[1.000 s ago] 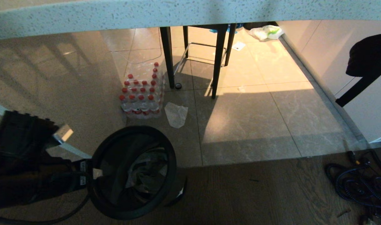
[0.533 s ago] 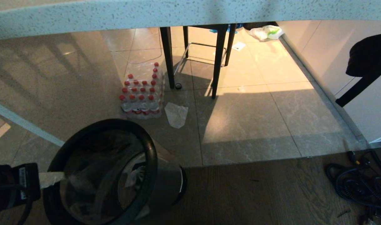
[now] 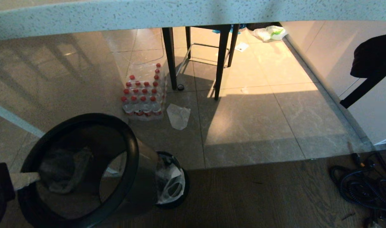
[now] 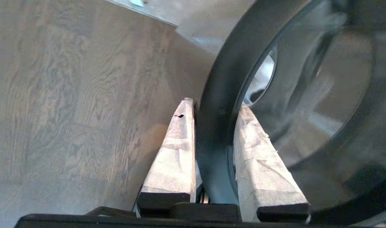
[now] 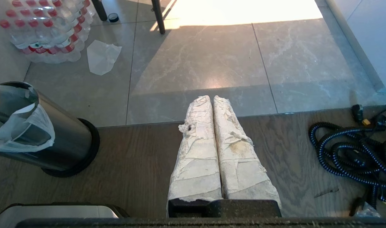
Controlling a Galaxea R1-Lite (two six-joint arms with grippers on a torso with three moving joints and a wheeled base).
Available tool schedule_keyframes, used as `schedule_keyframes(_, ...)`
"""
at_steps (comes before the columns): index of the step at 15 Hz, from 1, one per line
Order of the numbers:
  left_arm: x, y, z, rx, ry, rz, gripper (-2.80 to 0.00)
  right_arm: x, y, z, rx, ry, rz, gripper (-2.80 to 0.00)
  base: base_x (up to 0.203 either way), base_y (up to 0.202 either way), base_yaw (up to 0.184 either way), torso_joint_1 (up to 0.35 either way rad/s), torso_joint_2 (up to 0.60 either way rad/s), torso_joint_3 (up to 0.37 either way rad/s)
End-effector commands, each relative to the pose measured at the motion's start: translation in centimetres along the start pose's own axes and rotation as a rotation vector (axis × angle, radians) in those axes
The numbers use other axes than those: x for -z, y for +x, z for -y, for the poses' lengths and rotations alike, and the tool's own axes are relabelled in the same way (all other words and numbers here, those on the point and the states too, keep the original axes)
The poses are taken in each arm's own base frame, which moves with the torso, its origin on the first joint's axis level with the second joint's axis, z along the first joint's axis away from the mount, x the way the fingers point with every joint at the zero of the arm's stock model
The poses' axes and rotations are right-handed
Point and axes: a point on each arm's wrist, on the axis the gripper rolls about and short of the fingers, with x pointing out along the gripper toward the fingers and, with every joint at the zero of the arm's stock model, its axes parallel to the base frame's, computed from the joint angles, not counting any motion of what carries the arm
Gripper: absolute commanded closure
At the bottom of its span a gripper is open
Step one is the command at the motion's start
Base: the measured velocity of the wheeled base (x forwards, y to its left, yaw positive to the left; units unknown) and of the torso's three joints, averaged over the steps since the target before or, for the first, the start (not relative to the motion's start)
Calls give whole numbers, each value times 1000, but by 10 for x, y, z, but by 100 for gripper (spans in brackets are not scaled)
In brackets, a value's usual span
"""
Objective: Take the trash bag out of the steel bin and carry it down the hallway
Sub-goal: Place the outer trash can on the ground
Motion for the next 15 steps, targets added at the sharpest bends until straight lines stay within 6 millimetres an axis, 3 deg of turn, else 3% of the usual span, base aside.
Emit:
schedule_keyframes(1, -1, 0, -5, -46, -37, 16, 0, 10, 2, 0, -1, -2, -36, 0, 0, 0, 0, 0, 0, 0)
schedule_keyframes(8, -21, 21, -20, -192, -135, 7, 0, 10, 2, 0, -1, 0, -36, 0, 0, 0, 0, 0, 0, 0)
schedule_keyframes(12, -43, 27, -28, -188, -196, 11, 0, 10, 2, 0, -1, -1, -35, 0, 0, 0, 0, 0, 0, 0)
schedule_keyframes(15, -48, 33, -45, -240, -278, -6, 0, 10, 2, 0, -1, 0, -36, 0, 0, 0, 0, 0, 0, 0)
